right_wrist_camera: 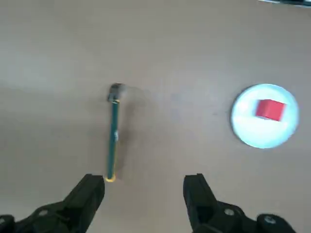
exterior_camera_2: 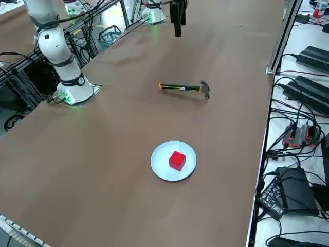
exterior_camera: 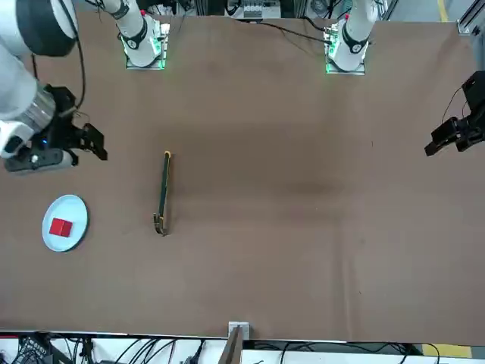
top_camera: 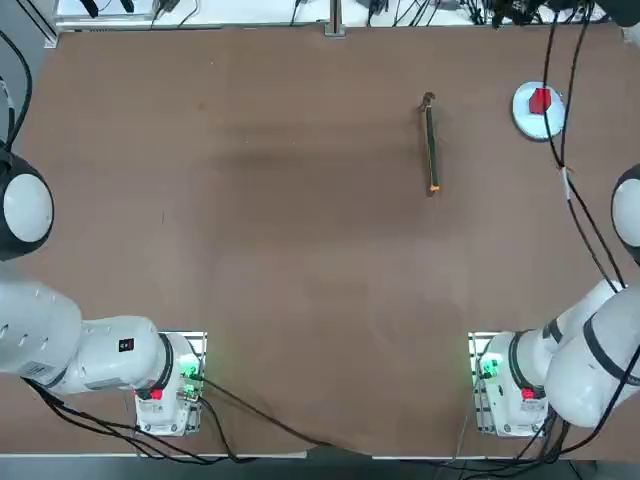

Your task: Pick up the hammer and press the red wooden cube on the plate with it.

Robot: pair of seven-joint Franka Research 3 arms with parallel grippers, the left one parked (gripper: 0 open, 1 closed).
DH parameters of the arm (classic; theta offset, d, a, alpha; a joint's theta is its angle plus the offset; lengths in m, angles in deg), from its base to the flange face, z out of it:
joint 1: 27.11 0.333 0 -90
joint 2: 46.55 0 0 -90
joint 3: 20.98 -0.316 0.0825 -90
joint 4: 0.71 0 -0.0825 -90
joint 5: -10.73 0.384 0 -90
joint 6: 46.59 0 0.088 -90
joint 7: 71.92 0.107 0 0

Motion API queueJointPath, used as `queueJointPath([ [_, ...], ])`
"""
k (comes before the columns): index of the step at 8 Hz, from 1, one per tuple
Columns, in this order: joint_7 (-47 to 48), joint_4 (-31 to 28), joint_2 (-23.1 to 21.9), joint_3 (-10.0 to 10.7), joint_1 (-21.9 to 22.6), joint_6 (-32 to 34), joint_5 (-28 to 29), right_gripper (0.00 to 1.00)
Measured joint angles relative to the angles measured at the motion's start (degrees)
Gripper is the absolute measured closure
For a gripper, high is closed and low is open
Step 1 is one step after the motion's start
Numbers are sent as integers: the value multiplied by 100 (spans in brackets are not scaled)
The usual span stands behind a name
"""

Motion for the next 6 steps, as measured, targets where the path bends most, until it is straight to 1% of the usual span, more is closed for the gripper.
queueJointPath([
  [1,0,3,-169,-512,-532,127,-150,0],
  [2,2,-1,-316,-1307,-1327,251,-242,0],
  [3,4,-19,-425,-2041,-2074,360,-289,0],
  [4,4,-72,-518,-2627,-2680,435,-303,0],
  [5,5,-161,-610,-3127,-3198,463,-310,0],
  [6,6,-268,-708,-3514,-3604,474,-360,0],
])
